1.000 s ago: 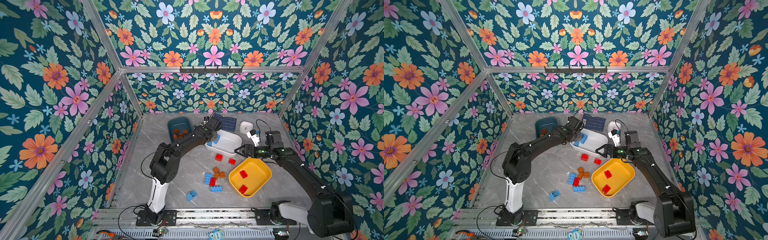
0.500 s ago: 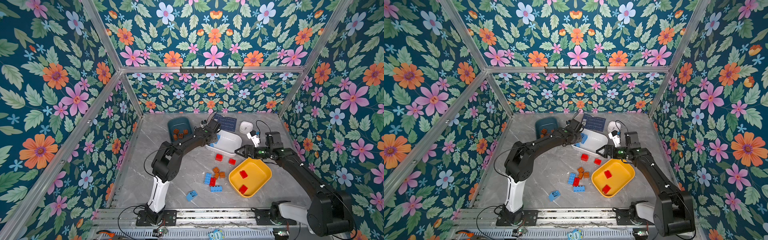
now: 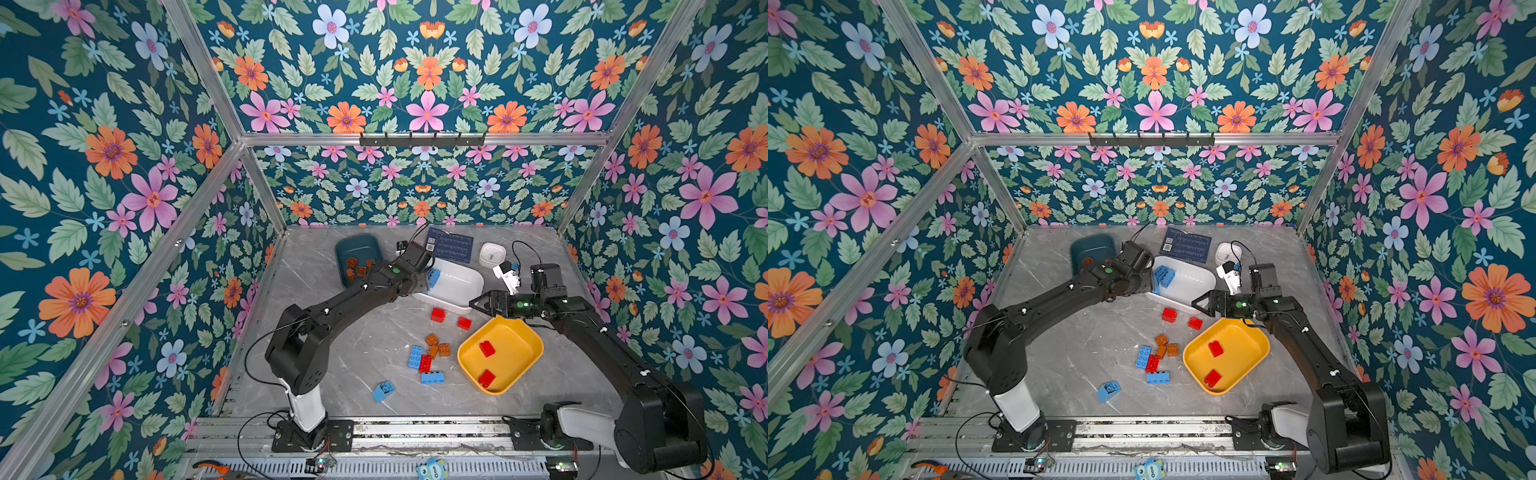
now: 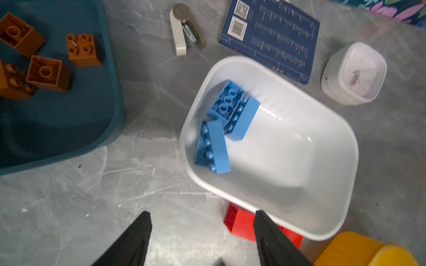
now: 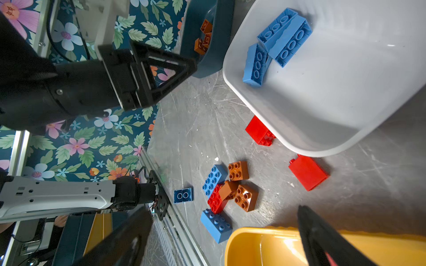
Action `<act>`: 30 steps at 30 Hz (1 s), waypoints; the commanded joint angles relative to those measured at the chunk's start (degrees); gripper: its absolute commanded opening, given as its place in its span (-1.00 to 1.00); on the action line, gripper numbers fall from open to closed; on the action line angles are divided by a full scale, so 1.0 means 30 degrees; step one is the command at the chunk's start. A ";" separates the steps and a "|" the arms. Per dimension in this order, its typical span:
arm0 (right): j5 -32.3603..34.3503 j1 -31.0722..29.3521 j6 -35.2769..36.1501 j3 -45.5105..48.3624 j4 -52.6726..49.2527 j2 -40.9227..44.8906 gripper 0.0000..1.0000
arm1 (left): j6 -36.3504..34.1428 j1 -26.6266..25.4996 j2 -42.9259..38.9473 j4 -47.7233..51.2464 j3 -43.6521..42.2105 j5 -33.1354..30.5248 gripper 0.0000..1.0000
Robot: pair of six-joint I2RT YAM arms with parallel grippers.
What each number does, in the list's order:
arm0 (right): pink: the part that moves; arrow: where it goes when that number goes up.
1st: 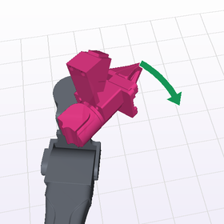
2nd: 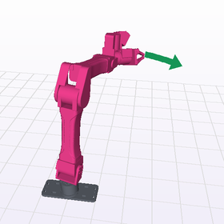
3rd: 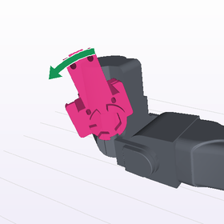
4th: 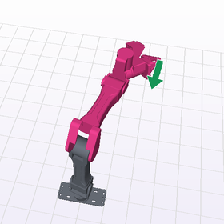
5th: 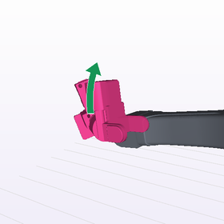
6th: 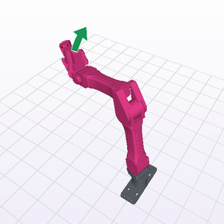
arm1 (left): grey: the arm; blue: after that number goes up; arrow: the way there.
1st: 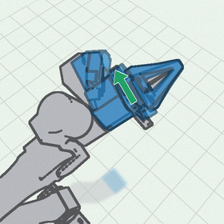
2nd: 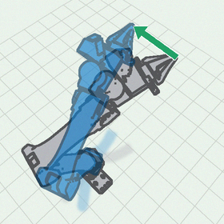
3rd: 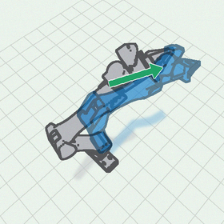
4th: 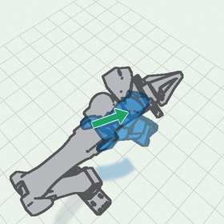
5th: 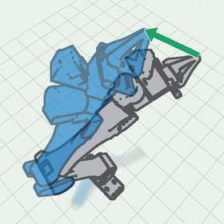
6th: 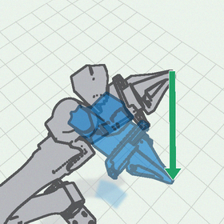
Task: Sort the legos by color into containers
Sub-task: 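Move the left gripper back to the pile and grasp a light blue brick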
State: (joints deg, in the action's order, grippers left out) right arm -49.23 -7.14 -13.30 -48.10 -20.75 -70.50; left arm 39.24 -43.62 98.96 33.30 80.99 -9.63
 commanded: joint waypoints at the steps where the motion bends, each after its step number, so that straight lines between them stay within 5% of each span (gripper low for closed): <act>1: -0.0588 -0.0011 0.0200 -0.0112 0.0122 -0.0081 0.98 | -0.2541 -0.0476 -0.1296 0.2316 -0.1104 0.0977 0.51; 10: -0.0782 -0.0307 0.0303 -0.0270 -0.0245 -0.0136 0.98 | -0.3304 -0.3935 -0.4144 0.5893 -0.4594 0.0741 0.61; 30: -0.1051 -0.0992 -0.0370 0.0895 -0.0918 0.1444 0.98 | -0.1417 -0.6219 -0.8120 0.4086 -1.2932 0.3942 0.68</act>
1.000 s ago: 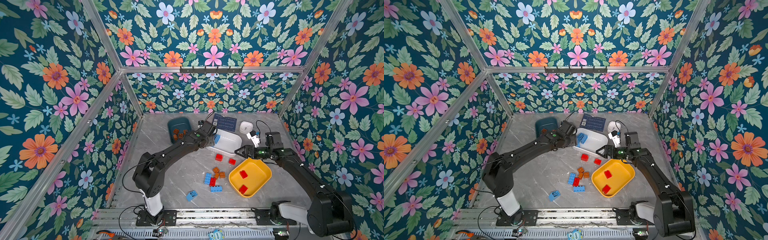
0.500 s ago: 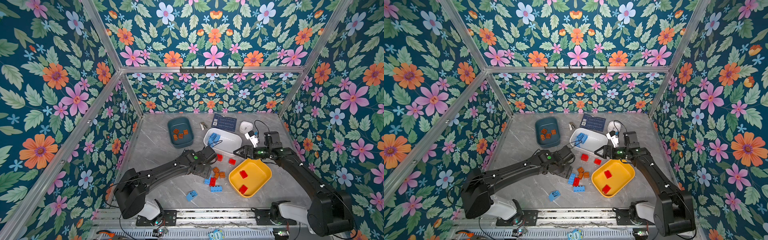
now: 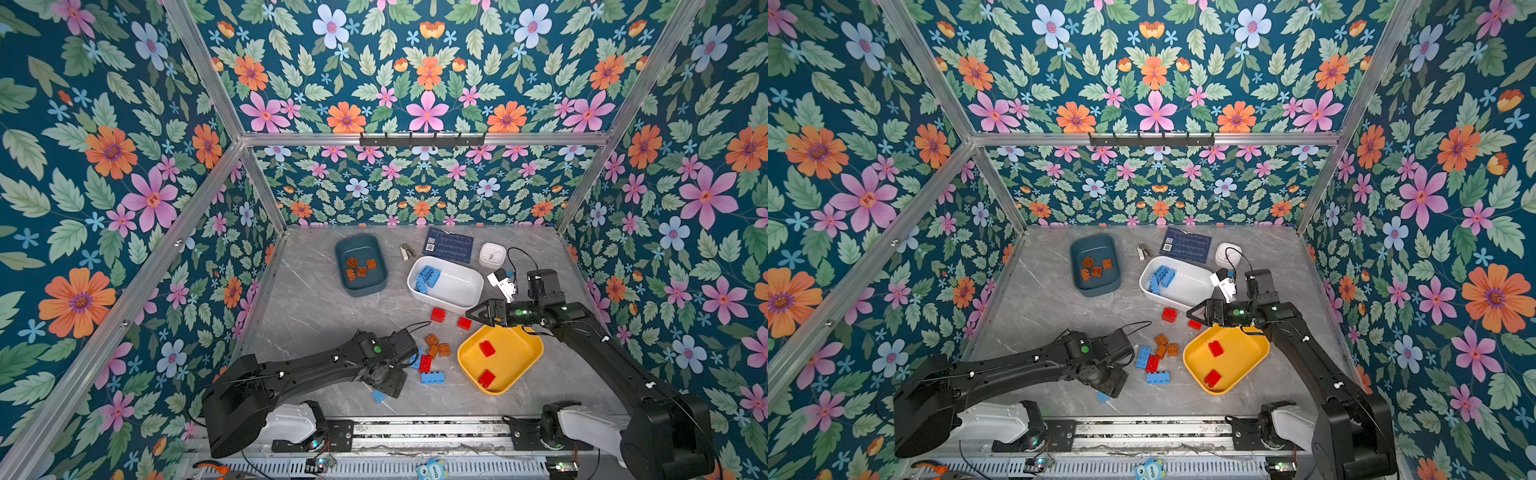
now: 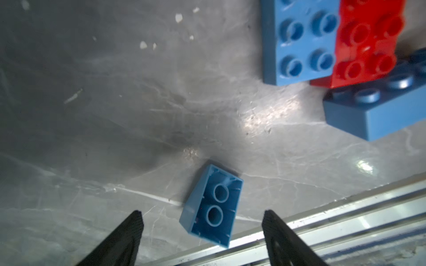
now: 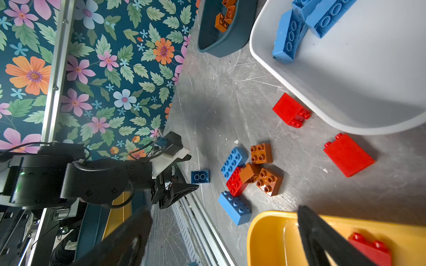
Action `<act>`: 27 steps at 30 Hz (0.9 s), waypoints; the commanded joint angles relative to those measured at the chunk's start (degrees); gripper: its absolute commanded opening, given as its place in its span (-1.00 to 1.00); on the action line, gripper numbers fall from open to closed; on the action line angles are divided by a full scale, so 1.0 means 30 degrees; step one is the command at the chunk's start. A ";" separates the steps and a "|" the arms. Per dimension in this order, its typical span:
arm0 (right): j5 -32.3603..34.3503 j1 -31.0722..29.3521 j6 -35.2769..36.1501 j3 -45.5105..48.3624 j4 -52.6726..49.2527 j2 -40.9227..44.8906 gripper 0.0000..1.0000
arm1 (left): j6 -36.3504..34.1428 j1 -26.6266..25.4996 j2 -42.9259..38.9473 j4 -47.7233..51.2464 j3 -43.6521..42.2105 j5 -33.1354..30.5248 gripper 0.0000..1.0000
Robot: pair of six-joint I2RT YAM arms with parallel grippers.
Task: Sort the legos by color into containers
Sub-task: 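Move the left gripper back to the pile and grasp a light blue brick, then carry the light blue brick into the white tub and release it with the left gripper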
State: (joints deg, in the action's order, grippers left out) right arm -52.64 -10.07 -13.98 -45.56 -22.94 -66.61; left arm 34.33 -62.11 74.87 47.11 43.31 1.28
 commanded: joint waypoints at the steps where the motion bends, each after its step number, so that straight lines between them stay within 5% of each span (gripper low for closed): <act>1: 0.0087 -0.0029 -0.0145 0.0045 -0.0227 0.0186 0.98 | 0.0203 -0.0056 -0.0014 -0.0637 -0.0591 0.0348 0.67; 17: 0.0685 -0.0043 0.0103 -0.0279 -0.1115 0.0430 0.98 | -0.0328 -0.0267 0.1375 -0.0767 -0.1372 0.0321 0.15; 23: 0.0863 -0.0047 0.0123 -0.0293 -0.1117 0.0378 0.98 | -0.0046 -0.0246 0.1359 -0.0592 -0.0926 -0.0218 -0.32; 27: 0.0892 -0.0029 0.0096 -0.0351 -0.1026 0.0381 0.98 | -0.0046 -0.0237 0.1275 -0.0389 -0.0231 -0.0692 -0.44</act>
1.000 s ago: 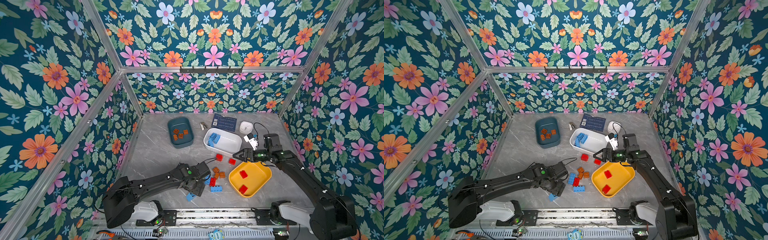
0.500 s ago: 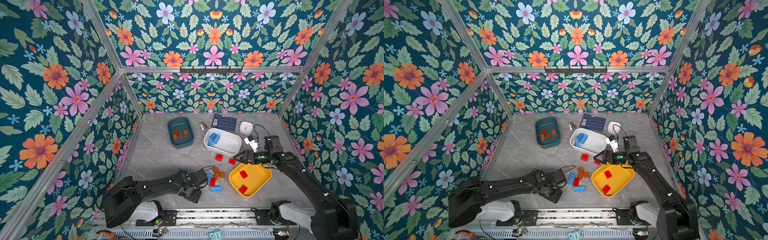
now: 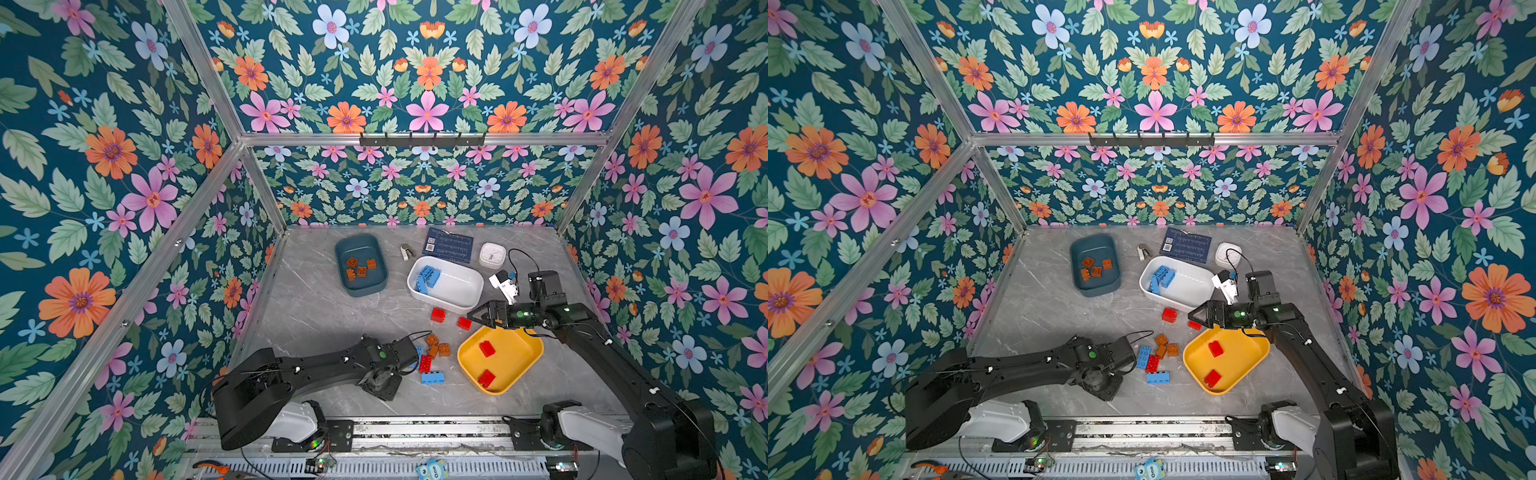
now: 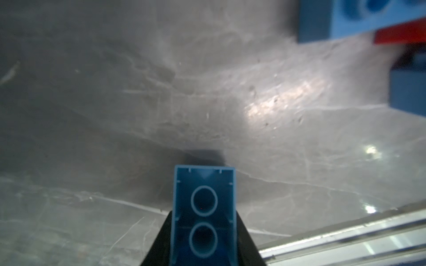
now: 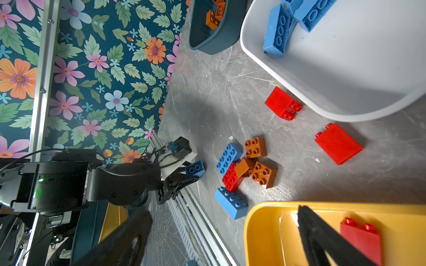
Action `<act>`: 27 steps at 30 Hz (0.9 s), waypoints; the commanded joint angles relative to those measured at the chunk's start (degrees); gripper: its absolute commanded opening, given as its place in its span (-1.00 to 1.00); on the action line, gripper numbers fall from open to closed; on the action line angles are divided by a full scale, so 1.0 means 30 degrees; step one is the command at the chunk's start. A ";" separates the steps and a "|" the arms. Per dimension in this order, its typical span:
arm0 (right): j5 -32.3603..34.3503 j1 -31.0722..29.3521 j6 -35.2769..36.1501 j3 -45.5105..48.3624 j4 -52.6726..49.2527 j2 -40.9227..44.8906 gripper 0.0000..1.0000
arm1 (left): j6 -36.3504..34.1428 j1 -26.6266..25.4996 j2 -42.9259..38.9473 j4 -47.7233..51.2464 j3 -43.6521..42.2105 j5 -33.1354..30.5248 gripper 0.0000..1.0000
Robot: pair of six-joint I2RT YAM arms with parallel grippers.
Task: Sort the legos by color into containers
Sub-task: 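Carry the light blue brick into the white tub and release it with the left gripper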
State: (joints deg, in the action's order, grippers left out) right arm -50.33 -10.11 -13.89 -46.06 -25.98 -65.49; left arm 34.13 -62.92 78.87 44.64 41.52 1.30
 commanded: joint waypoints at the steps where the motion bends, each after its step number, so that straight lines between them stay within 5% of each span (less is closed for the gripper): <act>1: 0.0138 -0.0006 0.0067 -0.0218 -0.0020 0.0013 0.98 | 0.0020 0.0050 -0.0028 0.0470 0.0653 -0.0929 -0.46; 10: -0.0100 -0.0028 0.0046 -0.0727 0.0206 -0.0101 0.98 | -0.2499 0.2101 0.1912 -0.0228 0.6813 -0.2330 -0.46; 18: 0.0047 -0.0017 0.0146 -0.1062 0.0370 -0.0206 0.98 | -0.5354 0.4879 0.5970 -0.2430 1.2689 -0.0940 -0.48; 27: 0.1956 -0.0003 0.0261 -0.1116 0.0895 -0.0236 0.98 | -0.5869 0.6873 1.1147 -0.5074 1.7983 0.1504 -0.48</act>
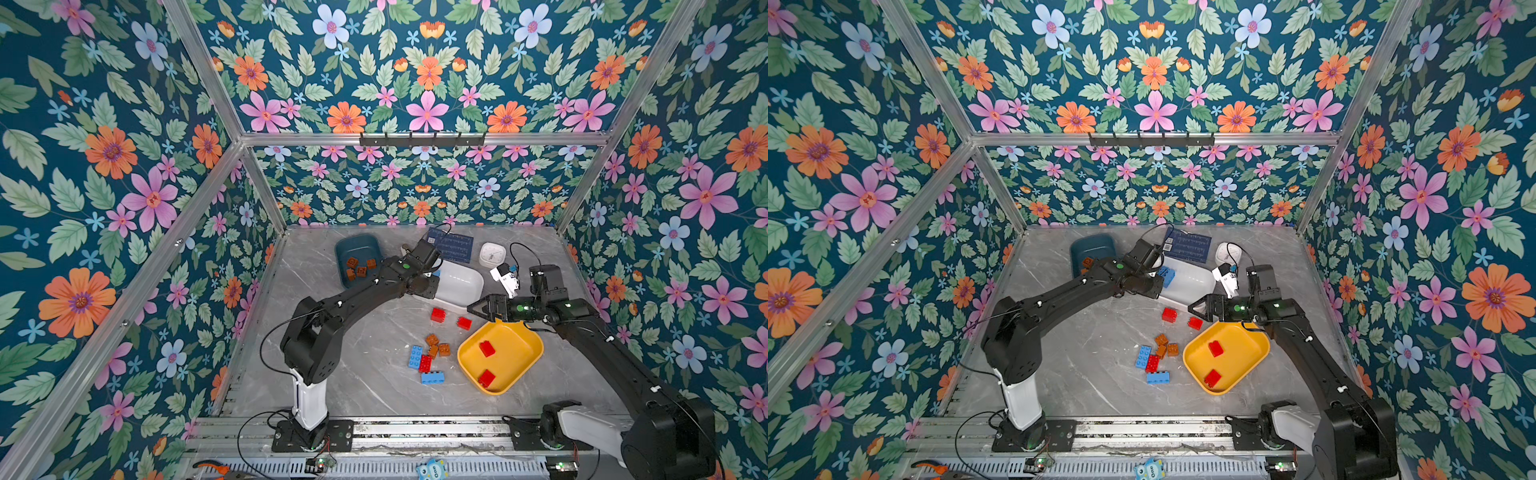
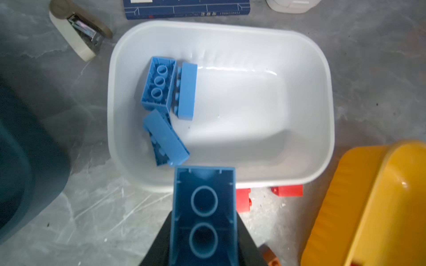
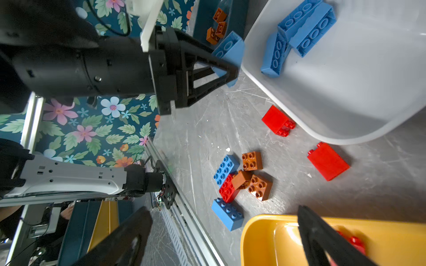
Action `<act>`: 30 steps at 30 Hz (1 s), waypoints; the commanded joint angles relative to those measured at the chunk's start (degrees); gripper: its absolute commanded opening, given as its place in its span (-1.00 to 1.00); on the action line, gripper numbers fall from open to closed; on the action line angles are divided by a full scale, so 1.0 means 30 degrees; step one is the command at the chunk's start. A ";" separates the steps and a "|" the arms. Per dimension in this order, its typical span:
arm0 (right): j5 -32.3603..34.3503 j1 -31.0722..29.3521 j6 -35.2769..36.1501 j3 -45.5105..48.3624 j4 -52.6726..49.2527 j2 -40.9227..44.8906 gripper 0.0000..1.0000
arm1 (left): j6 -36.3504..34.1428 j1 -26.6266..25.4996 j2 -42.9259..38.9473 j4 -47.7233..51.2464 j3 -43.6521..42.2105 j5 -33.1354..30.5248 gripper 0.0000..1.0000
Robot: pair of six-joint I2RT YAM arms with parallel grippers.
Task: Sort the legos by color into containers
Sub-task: 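Carry the light blue brick into the white tub and release it with the left gripper, then move the left gripper to the red brick beside the white tub and grasp it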
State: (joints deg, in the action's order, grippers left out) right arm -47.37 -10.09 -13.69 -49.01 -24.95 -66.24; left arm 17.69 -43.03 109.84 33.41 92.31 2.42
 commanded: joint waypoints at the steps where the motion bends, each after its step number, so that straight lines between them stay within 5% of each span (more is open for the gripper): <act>1: 0.1308 0.0005 0.0214 -0.0199 0.0567 -0.0024 0.98 | -0.0357 0.0316 0.1465 -0.1513 0.1747 0.1475 -0.47; 18: 0.5982 0.0198 0.0436 0.0117 0.1343 0.0778 0.98 | 0.0629 0.0740 0.8045 -0.1963 0.7174 0.2077 -0.29; 21: 0.6296 0.0204 0.0415 0.0304 0.1591 0.0897 0.98 | 0.0813 0.0808 0.8268 -0.2115 0.7280 0.2137 -0.17; 26: 0.6104 0.0214 0.0353 0.0302 0.1859 0.0748 0.98 | 0.1045 0.0813 0.7707 -0.1770 0.7302 0.2490 0.34; 30: 0.5564 0.0207 0.0317 0.0246 0.2010 0.0519 0.98 | 0.1035 0.0743 0.6132 -0.1499 0.6336 0.2723 0.46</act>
State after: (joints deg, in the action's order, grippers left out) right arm -29.80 -9.41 -12.88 -48.03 -20.71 -64.45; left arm 20.62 -40.66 130.56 28.27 112.38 9.54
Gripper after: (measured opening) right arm 0.990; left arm 0.725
